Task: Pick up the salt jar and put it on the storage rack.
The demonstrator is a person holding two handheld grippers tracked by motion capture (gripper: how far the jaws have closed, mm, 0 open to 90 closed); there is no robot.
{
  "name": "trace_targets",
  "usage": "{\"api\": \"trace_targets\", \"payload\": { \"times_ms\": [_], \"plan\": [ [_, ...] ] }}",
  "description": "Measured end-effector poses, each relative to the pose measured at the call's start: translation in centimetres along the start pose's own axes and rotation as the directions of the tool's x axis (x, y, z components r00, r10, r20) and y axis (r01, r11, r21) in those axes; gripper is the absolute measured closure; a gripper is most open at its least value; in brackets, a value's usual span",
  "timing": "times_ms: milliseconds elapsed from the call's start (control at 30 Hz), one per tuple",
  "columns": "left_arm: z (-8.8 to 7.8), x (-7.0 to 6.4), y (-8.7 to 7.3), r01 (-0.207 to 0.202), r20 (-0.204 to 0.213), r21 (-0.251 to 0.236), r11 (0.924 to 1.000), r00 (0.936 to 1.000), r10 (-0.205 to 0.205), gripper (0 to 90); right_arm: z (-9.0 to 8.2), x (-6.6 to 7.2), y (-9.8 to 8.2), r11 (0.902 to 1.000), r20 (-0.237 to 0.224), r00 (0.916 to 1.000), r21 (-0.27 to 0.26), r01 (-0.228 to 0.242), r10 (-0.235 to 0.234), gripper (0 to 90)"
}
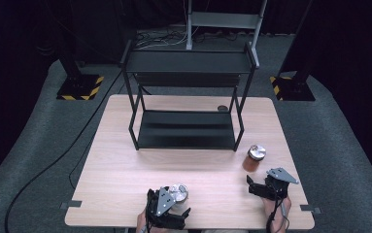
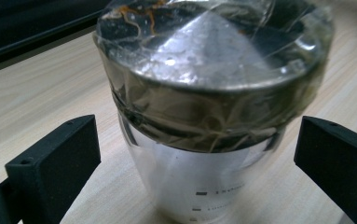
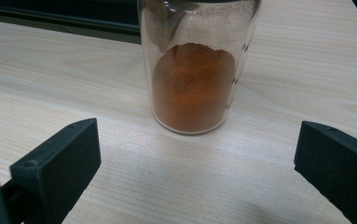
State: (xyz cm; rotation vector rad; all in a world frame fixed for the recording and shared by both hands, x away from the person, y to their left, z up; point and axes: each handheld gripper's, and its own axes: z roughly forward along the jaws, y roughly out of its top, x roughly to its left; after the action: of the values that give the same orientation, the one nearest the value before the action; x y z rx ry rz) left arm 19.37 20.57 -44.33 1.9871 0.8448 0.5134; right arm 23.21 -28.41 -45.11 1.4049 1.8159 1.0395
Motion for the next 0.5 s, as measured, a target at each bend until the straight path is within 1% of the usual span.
{"api": "trace_targets", "payload": {
  "times_ms": [33, 100, 167, 233, 333, 467, 500],
  "plan": [
    [0.1, 0.0, -0.1, 0.001, -0.001, -0.001, 1.0, 1.0, -0.001, 0.4, 0.0, 0.0, 0.0, 1.0, 0.0, 1.0, 0.001, 0.0, 0.0, 0.0],
    [0.2, -0.1, -0.4, 0.009, -0.011, -0.015, 0.9998, 0.9999, -0.01, 5.0, 0.0, 0.0, 0.0, 1.0, 0.0, 1.0, 0.002, 0.002, -0.002, 0.0],
    [0.3, 0.2, -0.6, 0.024, 0.001, -0.022, 0.9995, 0.9997, -0.024, 12.0, 0.0, 0.0, 0.0, 1.0, -0.001, 1.0, 0.002, 0.001, -0.001, 0.0],
    [0.4, 0.4, -0.7, 0.03, 0.009, -0.025, 0.9992, 0.9995, -0.03, 15.9, 0.0, 0.0, 0.0, 1.0, -0.001, 1.0, 0.0, 0.0, 0.0, 0.0],
    [0.7, 0.3, -0.9, 0.034, 0.003, -0.026, 0.9991, 0.9994, -0.034, 22.5, 0.0, 0.0, 0.0, 1.0, -0.001, 1.0, 0.001, 0.0, 0.0, 0.0],
    [0.8, 0.4, -1.5, 0.037, 0.018, -0.039, 0.9986, 0.9992, -0.036, 28.3, 0.0, 0.0, 0.0, 1.0, -0.003, 1.0, 0.001, 0.002, -0.002, 0.0],
    [0.8, 0.1, -1.5, 0.031, 0.008, -0.043, 0.9986, 0.9995, -0.031, 29.8, 0.0, 0.0, 0.0, 1.0, -0.002, 1.0, 0.002, 0.002, -0.002, 0.0]
  ]
}}
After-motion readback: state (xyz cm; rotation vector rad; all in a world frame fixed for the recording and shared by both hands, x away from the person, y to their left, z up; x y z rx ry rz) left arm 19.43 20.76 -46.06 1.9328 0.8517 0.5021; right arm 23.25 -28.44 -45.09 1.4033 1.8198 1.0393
